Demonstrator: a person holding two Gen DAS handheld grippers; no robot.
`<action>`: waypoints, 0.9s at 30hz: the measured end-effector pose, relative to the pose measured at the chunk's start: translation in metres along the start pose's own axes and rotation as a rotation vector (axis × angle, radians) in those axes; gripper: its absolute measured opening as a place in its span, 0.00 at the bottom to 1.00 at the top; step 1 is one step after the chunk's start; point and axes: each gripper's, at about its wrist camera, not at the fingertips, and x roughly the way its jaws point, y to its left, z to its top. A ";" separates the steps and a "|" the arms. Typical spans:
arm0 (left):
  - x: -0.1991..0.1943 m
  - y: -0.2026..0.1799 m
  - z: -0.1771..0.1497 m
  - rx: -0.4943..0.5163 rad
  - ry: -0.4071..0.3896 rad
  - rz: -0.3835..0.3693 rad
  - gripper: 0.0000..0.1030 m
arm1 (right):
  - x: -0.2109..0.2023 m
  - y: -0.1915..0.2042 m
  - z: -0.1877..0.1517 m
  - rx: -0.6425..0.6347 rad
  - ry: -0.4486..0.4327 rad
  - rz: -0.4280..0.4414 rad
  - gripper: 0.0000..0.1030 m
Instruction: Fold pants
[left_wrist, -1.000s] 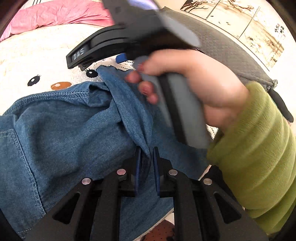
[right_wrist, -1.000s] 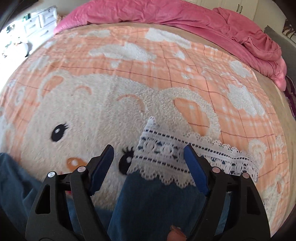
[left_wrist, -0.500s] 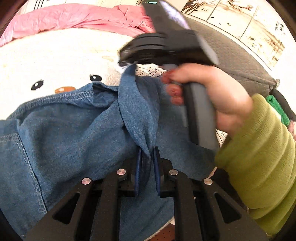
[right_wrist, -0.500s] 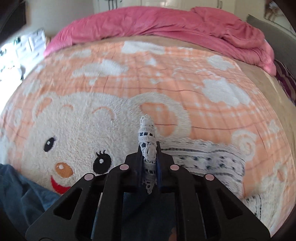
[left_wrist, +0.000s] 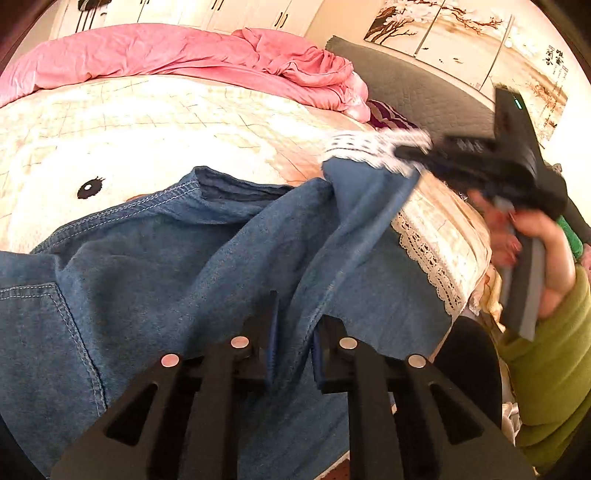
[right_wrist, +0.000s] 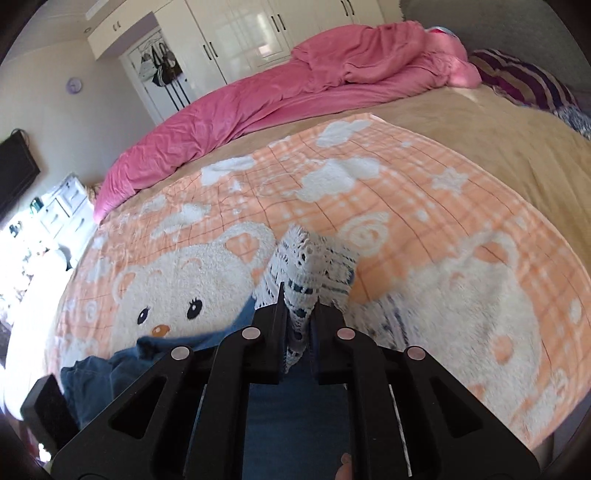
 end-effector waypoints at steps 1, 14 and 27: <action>-0.002 -0.002 -0.001 0.003 -0.002 -0.002 0.12 | -0.004 -0.006 -0.005 0.008 0.003 0.001 0.05; -0.018 -0.008 -0.010 0.123 0.001 -0.007 0.12 | -0.037 -0.063 -0.072 0.123 0.079 0.057 0.24; -0.020 -0.012 -0.017 0.168 0.039 0.022 0.12 | -0.044 -0.091 -0.094 0.175 0.135 0.055 0.36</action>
